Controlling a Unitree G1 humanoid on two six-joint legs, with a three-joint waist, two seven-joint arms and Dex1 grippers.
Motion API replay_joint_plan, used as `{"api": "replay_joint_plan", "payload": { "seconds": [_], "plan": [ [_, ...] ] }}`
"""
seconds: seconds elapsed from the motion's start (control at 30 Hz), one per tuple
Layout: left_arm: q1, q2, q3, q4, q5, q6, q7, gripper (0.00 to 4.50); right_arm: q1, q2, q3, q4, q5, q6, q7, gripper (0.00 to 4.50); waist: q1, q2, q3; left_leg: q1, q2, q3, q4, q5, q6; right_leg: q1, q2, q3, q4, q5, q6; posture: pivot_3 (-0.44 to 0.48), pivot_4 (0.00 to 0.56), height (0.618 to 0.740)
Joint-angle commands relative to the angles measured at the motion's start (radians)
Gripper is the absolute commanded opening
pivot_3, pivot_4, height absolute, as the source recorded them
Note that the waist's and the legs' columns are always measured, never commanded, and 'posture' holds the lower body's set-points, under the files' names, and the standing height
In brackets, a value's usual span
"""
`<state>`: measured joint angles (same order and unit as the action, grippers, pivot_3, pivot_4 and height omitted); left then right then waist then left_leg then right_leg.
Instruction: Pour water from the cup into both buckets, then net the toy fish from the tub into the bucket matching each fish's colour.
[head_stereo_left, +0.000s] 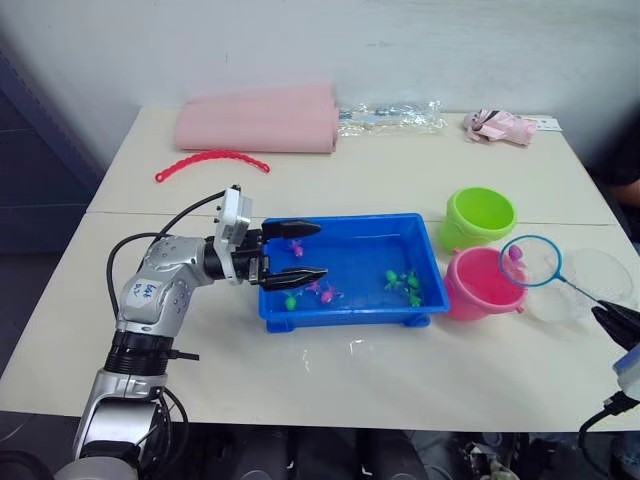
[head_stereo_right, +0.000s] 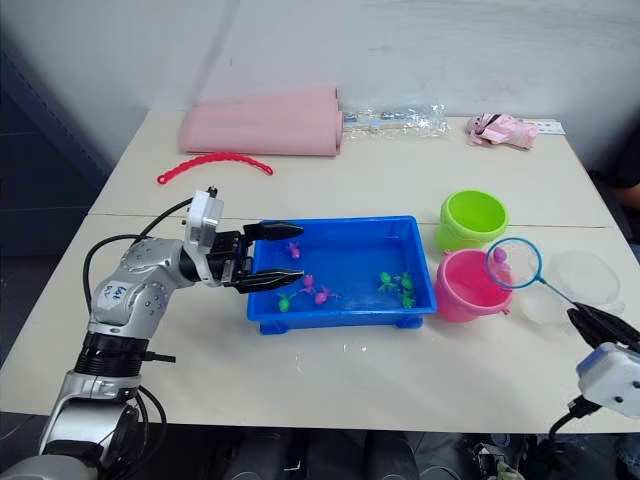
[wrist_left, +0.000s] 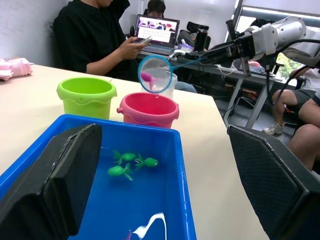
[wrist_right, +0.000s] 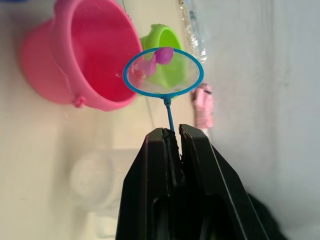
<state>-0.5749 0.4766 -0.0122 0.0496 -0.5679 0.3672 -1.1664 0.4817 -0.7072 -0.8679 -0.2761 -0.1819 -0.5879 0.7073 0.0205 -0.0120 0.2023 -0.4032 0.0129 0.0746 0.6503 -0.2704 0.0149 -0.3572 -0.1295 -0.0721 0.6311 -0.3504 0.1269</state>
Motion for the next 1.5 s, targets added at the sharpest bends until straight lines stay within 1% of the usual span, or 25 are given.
{"api": "replay_joint_plan", "payload": {
  "seconds": [0.03,0.2,0.27,0.33,0.43,0.5,0.57,0.6,0.67,0.8,0.9,0.97,1.07,1.13,1.2,1.23,1.4,1.5],
  "plan": [
    [0.002,-0.003,0.001,-0.036,-0.002,-0.006,-0.001,4.36,-0.021,-0.037,0.013,0.029,-0.082,-0.107,-0.081,0.0,0.0,0.0,0.0,0.0,0.0,0.0,0.0,0.0,0.0,0.0,0.0,0.0,0.0,0.0,0.0,0.0,0.15,0.74],
    [0.001,-0.005,0.003,-0.033,-0.001,-0.008,0.002,4.36,-0.025,-0.073,0.039,0.067,-0.137,-0.137,-0.127,0.0,0.001,0.0,0.0,0.0,0.0,0.0,0.0,0.0,0.0,0.0,0.0,0.0,0.0,0.0,0.0,0.0,0.15,0.74],
    [0.005,-0.003,0.005,-0.035,-0.001,-0.01,0.002,4.36,-0.018,-0.08,0.044,0.083,-0.128,-0.145,-0.137,0.0,0.002,0.0,0.0,0.0,0.0,0.0,0.0,0.0,0.0,0.001,0.0,0.0,0.0,0.0,0.0,0.0,0.15,0.74],
    [0.012,-0.001,0.01,-0.038,-0.001,-0.011,0.007,4.36,-0.01,-0.086,0.051,0.083,-0.101,-0.149,-0.138,0.0,0.001,0.0,0.0,0.0,0.0,-0.001,0.0,0.0,0.0,0.001,0.0,0.0,-0.001,0.0,0.0,0.0,0.15,0.74],
    [0.029,0.011,0.023,-0.05,-0.005,-0.009,0.012,4.36,-0.028,-0.073,0.069,0.03,0.02,-0.097,-0.135,0.0,-0.001,0.0,0.0,0.0,0.0,-0.001,0.0,0.0,0.0,0.001,0.0,-0.001,-0.001,0.0,0.0,0.0,0.15,0.74],
    [0.041,0.022,0.039,-0.052,-0.008,-0.01,0.019,4.36,-0.047,-0.065,0.098,-0.014,0.134,-0.012,-0.122,0.0,-0.008,0.0,0.0,0.0,0.0,-0.001,0.0,0.0,0.0,0.001,0.0,0.0,0.0,0.0,0.0,0.0,0.15,0.74],
    [0.052,0.035,0.057,-0.05,-0.011,-0.012,0.022,4.36,-0.047,-0.075,0.151,-0.064,0.297,0.12,-0.07,0.0,-0.011,0.0,0.0,0.0,0.001,-0.001,0.0,0.001,0.0,0.001,0.0,-0.001,0.0,0.0,0.0,0.0,0.15,0.74],
    [0.062,0.047,0.069,-0.046,-0.009,-0.019,0.02,4.36,-0.069,-0.079,0.165,-0.084,0.346,0.169,-0.07,0.0,-0.012,0.0,0.0,0.0,0.001,-0.002,0.001,0.001,0.0,0.002,0.0,-0.001,0.0,0.0,0.0,0.0,0.15,0.74],
    [0.08,0.072,0.092,-0.033,0.002,-0.039,0.016,4.36,-0.114,-0.102,0.208,-0.145,0.505,0.325,-0.055,0.0,-0.016,0.0,0.0,0.0,0.001,-0.003,0.001,0.001,0.0,0.002,0.0,-0.002,0.0,0.0,0.0,0.0,0.15,0.74],
    [0.124,0.119,0.154,-0.003,0.027,-0.148,-0.012,4.36,-0.222,-0.241,0.33,-0.207,0.648,0.661,-0.008,0.0,-0.026,0.0,0.0,0.0,0.001,-0.003,0.001,0.001,0.001,0.002,-0.001,-0.002,0.001,0.0,0.0,0.0,0.15,0.74],
    [0.157,0.161,0.175,-0.018,0.037,-0.14,-0.004,4.36,-0.301,-0.302,0.428,-0.222,0.694,0.802,0.011,0.0,-0.023,0.0,0.0,0.001,0.0,-0.002,0.001,0.001,0.002,0.002,-0.002,-0.002,0.002,0.0,-0.001,0.0,0.15,0.74],
    [0.2,0.21,0.202,-0.037,0.041,-0.131,-0.011,4.36,-0.417,-0.336,0.549,-0.207,0.695,0.902,0.028,0.0,-0.02,0.0,0.0,0.0,0.002,-0.005,0.001,0.001,0.001,0.002,-0.001,-0.004,0.001,0.0,-0.002,0.0,0.15,0.74],
    [0.234,0.25,0.233,-0.041,0.034,-0.123,-0.006,4.36,-0.545,-0.353,0.676,-0.181,0.68,1.007,0.06,0.0,-0.023,0.0,0.0,-0.002,0.001,-0.005,0.001,0.001,0.002,0.001,-0.003,-0.005,0.0,0.0,-0.002,0.0,0.15,0.74],
    [0.26,0.278,0.249,-0.036,0.045,-0.133,-0.003,4.36,-0.649,-0.327,0.774,-0.132,0.627,1.011,0.08,0.0,-0.019,0.0,0.0,-0.002,0.001,-0.005,0.001,0.001,0.002,0.001,-0.003,-0.005,0.0,0.0,-0.002,0.0,0.15,0.74],
    [0.283,0.292,0.263,-0.043,0.05,-0.136,0.0,4.36,-0.709,-0.311,0.833,-0.093,0.591,1.001,0.103,0.0,-0.015,0.0,0.0,-0.002,0.001,-0.007,0.001,0.001,0.002,0.002,-0.003,-0.006,-0.001,0.0,-0.002,0.0,0.15,0.74],
    [0.301,0.3,0.268,-0.054,0.055,-0.141,-0.003,4.36,-0.738,-0.306,0.863,-0.072,0.568,0.985,0.124,0.0,-0.02,0.0,0.0,-0.002,0.001,-0.007,0.001,0.001,0.002,0.002,-0.003,-0.006,-0.001,0.0,-0.002,0.0,0.15,0.74],
    [0.361,0.309,0.274,-0.116,0.045,-0.137,0.005,4.36,-0.849,-0.306,0.985,0.03,0.469,0.938,0.224,0.0,-0.023,0.0,0.0,-0.003,0.001,-0.004,-0.001,0.001,0.002,-0.001,-0.003,-0.005,-0.001,0.0,-0.002,0.0,0.15,0.74],
    [0.398,0.316,0.267,-0.159,0.041,-0.126,-0.004,4.36,-0.905,-0.294,1.037,0.084,0.43,0.905,0.292,0.0,-0.024,0.0,0.0,-0.003,0.001,-0.003,0.0,0.001,0.002,-0.001,-0.003,-0.005,-0.001,0.0,-0.002,0.0,0.15,0.74]
  ]
}}
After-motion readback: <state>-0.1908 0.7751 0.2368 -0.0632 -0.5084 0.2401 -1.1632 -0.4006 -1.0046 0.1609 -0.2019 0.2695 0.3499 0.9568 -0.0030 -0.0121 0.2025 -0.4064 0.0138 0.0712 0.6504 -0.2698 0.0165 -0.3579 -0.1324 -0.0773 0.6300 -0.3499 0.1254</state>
